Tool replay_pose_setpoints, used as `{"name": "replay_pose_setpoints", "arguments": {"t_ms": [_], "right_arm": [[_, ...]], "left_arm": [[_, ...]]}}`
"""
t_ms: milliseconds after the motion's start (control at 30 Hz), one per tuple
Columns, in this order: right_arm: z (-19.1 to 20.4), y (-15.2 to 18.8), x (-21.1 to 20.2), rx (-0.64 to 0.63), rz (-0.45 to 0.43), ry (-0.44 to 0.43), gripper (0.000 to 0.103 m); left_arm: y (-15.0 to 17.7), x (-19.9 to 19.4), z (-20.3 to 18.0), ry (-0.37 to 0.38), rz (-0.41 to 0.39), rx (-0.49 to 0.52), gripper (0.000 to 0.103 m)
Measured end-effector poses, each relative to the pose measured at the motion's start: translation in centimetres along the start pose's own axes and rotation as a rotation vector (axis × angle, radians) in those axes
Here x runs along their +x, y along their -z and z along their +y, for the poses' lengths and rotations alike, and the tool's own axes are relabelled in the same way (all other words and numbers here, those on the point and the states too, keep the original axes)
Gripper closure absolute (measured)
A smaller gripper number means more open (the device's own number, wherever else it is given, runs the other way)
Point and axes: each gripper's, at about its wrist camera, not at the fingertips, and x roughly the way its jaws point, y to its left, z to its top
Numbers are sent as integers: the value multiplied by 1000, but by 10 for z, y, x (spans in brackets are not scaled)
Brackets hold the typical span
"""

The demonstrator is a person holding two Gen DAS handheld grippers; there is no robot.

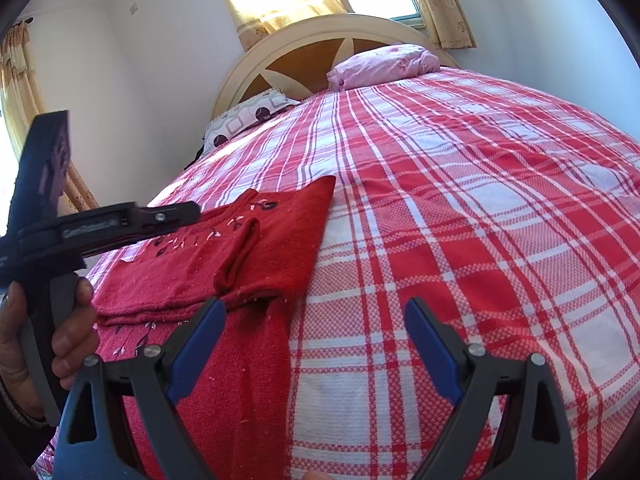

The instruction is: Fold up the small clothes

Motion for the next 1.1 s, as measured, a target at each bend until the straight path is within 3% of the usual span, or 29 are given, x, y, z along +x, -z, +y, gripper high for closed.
{"name": "replay_pose_setpoints", "arguments": {"t_ms": [67,200,300,467,633,767,933,1033,1100], "right_arm": [[-1,0,-2,9,-10,-10,10],[-2,0,-9,14,-42,-44,10],[4,-3,-14,-6,-56,-76,15],[29,-25,-15,-54,30,-140,25],[63,-49,15,-52,158,-204,28],[78,-54,63,-29,275,-172,37],[85,-46,105,-15,360,-135,39],[85,-40,117,-7,380,-74,47],[86,-37,118,-17,387,-66,60]], "left_arm": [[11,-18,23,-75,-39,19,39],[40,-35,76,-276,-34,6,39],[65,-43,118,-342,3,-57,39],[92,-43,163,-464,54,-129,39],[102,-44,179,-413,49,-221,39],[107,-45,180,-397,40,-244,39],[112,-44,185,-381,55,-267,39],[113,-41,188,-376,65,-283,39],[114,-42,189,-374,62,-290,39]]}}
